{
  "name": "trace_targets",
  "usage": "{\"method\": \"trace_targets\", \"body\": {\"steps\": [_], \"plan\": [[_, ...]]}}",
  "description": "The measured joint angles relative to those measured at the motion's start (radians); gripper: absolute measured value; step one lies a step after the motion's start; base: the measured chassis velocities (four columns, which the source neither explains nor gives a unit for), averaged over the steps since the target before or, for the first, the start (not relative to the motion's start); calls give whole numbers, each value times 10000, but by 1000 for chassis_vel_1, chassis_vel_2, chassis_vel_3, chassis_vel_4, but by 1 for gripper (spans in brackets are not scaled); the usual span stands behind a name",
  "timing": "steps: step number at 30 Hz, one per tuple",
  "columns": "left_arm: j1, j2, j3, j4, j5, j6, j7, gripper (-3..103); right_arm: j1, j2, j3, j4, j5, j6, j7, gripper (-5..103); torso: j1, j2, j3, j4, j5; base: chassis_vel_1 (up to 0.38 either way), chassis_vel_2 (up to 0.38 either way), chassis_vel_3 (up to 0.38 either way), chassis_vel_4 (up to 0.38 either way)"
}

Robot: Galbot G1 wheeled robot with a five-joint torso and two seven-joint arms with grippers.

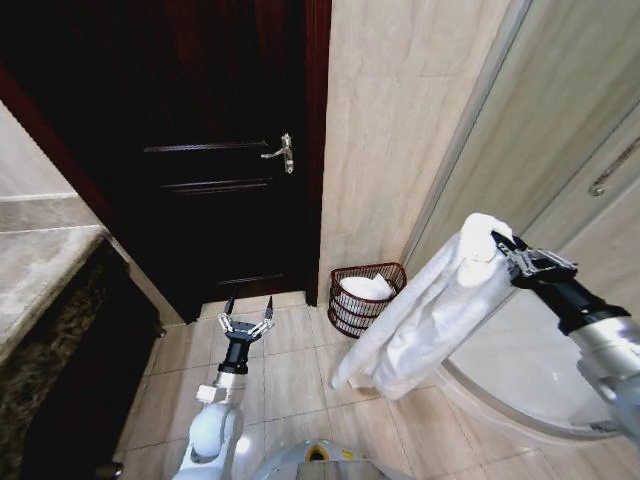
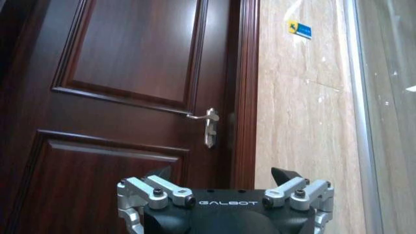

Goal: Discard the used towel into the hamper.

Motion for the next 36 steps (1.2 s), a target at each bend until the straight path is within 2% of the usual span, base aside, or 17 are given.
{"method": "trace_targets", "body": {"steps": [17,20,23,24,26,36], "plan": [[-21,-14,21,-55,8,123,14,100,-63,2,48,0,431,-42,157,5,360,750,409,1,0,-64,59,55,-60],[67,7,-76,-188,68,356,-94,100,-60,1,59,0,468,-76,195,5,397,830,449,0,-2,-17,12,19,-14],[186,295,-388,-465,87,1110,-480,100,-130,77,96,0,464,-83,187,5,471,1011,537,-1,-1,0,0,0,0],[186,295,-388,-465,87,1110,-480,100,-130,77,96,0,464,-83,187,5,471,1011,537,-1,-1,0,0,0,0],[297,496,-501,-606,63,1513,-675,100,-138,129,97,0,464,-83,183,5,525,1128,599,-1,2,0,0,0,0],[771,572,-547,-1032,172,2107,-857,100,-99,46,123,0,524,-77,163,5,738,1571,844,1,0,0,0,0,0]]}}
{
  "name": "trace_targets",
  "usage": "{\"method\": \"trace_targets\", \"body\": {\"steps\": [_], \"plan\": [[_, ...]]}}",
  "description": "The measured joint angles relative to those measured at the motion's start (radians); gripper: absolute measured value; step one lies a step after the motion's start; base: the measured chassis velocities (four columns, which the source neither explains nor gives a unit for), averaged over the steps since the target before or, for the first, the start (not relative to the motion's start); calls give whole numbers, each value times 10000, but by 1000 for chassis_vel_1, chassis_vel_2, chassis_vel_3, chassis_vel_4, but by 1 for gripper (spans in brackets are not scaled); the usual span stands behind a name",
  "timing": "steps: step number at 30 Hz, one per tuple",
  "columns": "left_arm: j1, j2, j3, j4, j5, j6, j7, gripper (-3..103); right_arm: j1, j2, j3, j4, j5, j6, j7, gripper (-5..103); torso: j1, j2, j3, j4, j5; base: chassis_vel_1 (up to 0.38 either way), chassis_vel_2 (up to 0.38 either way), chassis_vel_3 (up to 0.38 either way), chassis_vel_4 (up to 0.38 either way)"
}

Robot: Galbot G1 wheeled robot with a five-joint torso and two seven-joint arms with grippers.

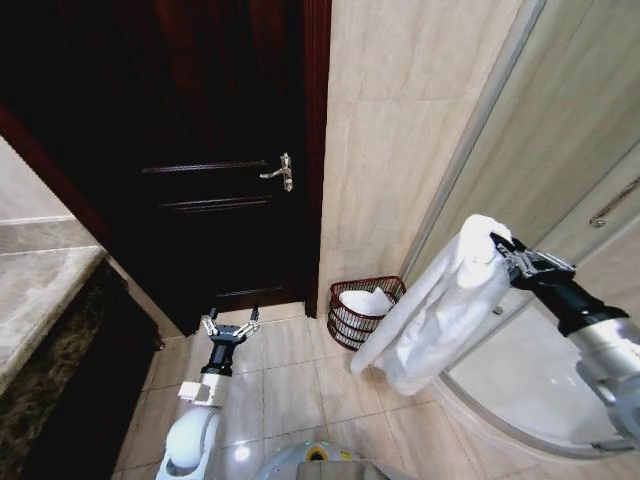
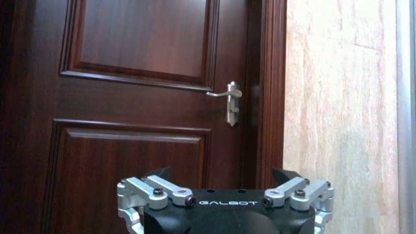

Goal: Discard the used towel into the hamper.

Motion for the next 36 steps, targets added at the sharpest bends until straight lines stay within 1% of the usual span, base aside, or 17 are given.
{"method": "trace_targets", "body": {"steps": [3,4,7,10,11,14,18,19,22,27,29,31,32,33,34,35,36], "plan": [[272,15,-64,-106,10,17,-205,100,-2,-40,40,0,71,18,1,5,76,172,91,0,1,0,0,0,0],[272,15,-64,-106,10,17,-205,100,-2,-40,40,0,71,18,1,5,76,172,91,0,1,0,0,0,0],[440,76,-234,-98,-3,-58,-431,100,36,-102,46,0,97,47,-2,5,175,367,183,0,1,0,0,0,0],[440,78,-299,-84,-10,-62,-477,100,64,-126,37,0,106,49,-2,5,200,419,212,0,0,0,0,0,0],[411,93,-396,-78,-38,-59,-503,100,131,-184,2,0,134,50,-2,5,249,532,276,0,0,0,0,0,0],[351,95,-447,-72,-47,-9,-504,100,196,-254,-28,0,163,49,-2,5,297,640,337,-1,0,0,0,0,0],[187,0,-436,-15,-30,83,-475,100,241,-426,-15,0,235,76,-6,5,422,911,485,-1,0,0,0,0,0],[187,0,-436,-15,-30,83,-475,100,241,-426,-15,0,235,76,-6,5,422,911,485,-1,0,0,0,0,0],[157,-114,-347,-11,10,124,-429,100,289,-552,18,0,288,116,-11,5,520,1129,604,-1,1,0,0,0,0],[114,-176,-335,12,20,117,-339,100,346,-647,33,0,352,133,-5,5,598,1291,688,-1,1,0,0,0,0],[56,-226,-317,68,-21,-199,-232,100,419,-821,67,1,488,152,58,5,665,1428,757,-1,3,0,0,0,0],[38,-254,-313,84,-23,-280,-189,100,462,-923,83,0,540,156,101,5,682,1461,771,-2,1,0,0,0,0],[8,-300,-302,104,-4,-370,-130,100,579,-1200,111,-24,670,156,185,5,704,1502,789,-1,2,0,0,0,0],[-23,-395,-265,106,33,-403,-113,100,777,-1631,163,-187,913,141,327,5,715,1520,796,-2,0,0,0,0,0],[-24,-434,-255,105,58,-403,-112,100,873,-1822,186,-279,1035,112,409,5,717,1523,797,-1,-2,0,0,0,0],[-24,-434,-255,105,58,-403,-112,100,873,-1822,186,-279,1035,112,409,5,717,1523,797,-1,-2,0,0,0,0],[-20,-509,-233,75,122,-406,-96,100,1130,-2324,192,-531,1330,18,627,5,719,1525,798,0,2,0,0,0,0]]}}
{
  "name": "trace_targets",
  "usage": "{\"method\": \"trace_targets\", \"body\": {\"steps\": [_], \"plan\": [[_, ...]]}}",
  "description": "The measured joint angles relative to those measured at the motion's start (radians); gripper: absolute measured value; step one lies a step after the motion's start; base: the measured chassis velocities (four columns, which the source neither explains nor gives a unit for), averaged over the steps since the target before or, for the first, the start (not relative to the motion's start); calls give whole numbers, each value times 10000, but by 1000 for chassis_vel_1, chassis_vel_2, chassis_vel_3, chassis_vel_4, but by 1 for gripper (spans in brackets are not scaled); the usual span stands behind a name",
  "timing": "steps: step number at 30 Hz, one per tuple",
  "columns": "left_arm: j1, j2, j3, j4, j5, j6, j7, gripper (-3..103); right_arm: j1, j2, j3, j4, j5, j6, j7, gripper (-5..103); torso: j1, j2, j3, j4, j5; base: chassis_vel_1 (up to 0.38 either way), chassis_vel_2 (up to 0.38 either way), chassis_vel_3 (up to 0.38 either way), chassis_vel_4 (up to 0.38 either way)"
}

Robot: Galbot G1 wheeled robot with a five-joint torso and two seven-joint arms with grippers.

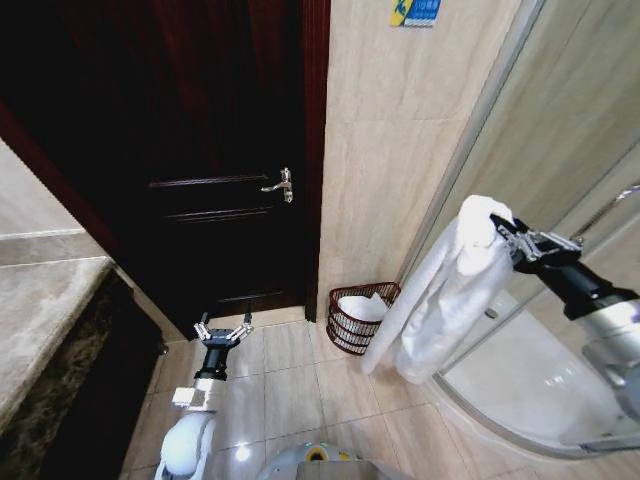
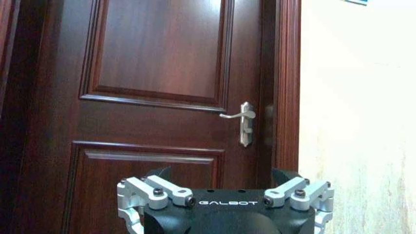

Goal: Discard the used towel into the hamper.

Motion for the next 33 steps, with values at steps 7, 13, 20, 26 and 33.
{"method": "trace_targets", "body": {"steps": [7,13,20,26,33], "plan": [[138,-225,87,-194,73,-28,48,100,1843,-2697,-780,-2297,1240,-247,961,5,-7,-28,-16,1,5,0,0,0,0],[86,-281,62,-192,73,-48,50,100,4258,-4775,-2574,-3797,2262,-153,1211,5,-28,-62,-37,1,-9,0,0,0,0],[-71,-346,183,-193,163,71,49,100,6651,-5332,-4955,-4917,2763,50,1209,5,-38,-85,-47,-3,-1,0,0,0,0],[-186,-356,228,-266,209,256,44,100,9861,-4640,-8296,-5956,3071,154,1444,5,-45,-106,-53,-1,7,0,0,0,0],[-238,-335,129,-260,177,304,19,100,13143,-3042,-11087,-7229,2453,304,1808,5,-53,-117,-62,5,-4,0,0,0,0]]}}
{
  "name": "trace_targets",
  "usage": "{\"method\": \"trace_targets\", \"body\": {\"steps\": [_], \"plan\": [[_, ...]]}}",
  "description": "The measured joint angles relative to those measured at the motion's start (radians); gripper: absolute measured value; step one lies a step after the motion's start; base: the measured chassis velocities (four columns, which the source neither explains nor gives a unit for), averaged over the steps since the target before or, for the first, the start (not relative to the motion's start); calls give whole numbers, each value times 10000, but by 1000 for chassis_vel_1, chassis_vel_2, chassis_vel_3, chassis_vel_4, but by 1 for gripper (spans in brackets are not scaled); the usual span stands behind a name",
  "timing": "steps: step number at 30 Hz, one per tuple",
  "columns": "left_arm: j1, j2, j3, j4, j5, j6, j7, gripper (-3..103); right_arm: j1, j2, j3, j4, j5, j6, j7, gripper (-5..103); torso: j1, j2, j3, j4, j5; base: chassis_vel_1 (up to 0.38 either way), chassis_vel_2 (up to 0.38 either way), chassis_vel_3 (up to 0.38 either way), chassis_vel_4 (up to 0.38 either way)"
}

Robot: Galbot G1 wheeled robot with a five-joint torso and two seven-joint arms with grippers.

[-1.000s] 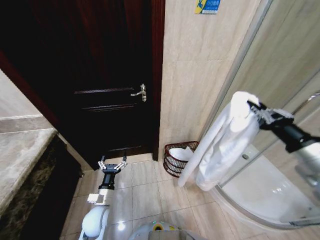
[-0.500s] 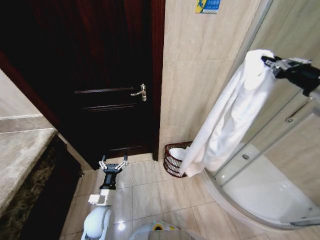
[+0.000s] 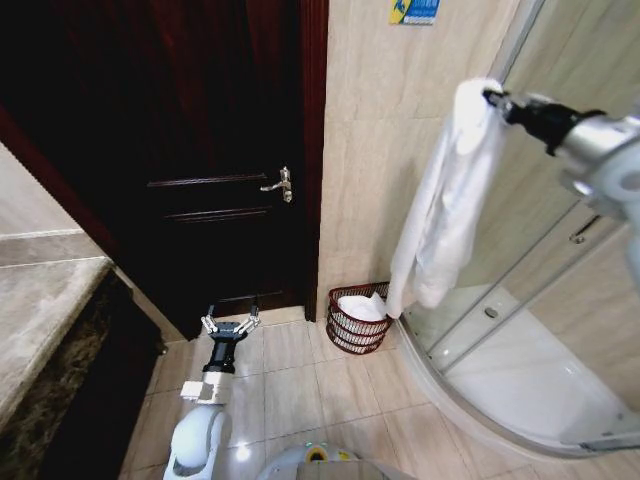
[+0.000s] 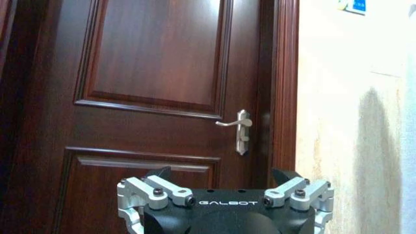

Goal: Discard the used towel into the hamper.

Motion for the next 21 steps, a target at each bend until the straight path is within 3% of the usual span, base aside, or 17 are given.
{"method": "trace_targets", "body": {"steps": [7,10,21], "plan": [[11,22,-7,10,-1,-15,-8,100,894,839,-531,-1229,-773,77,-130,5,-2,-7,-5,-3,1,0,0,0,0],[46,-36,86,-110,89,-25,-13,100,1301,1307,-672,-2372,-1516,463,-458,5,-6,-11,-6,-8,10,0,0,0,0],[174,-134,123,-234,125,-146,-9,100,1611,1970,-947,-3038,-2195,573,-589,5,-10,-18,-13,-4,-4,0,0,0,0]]}}
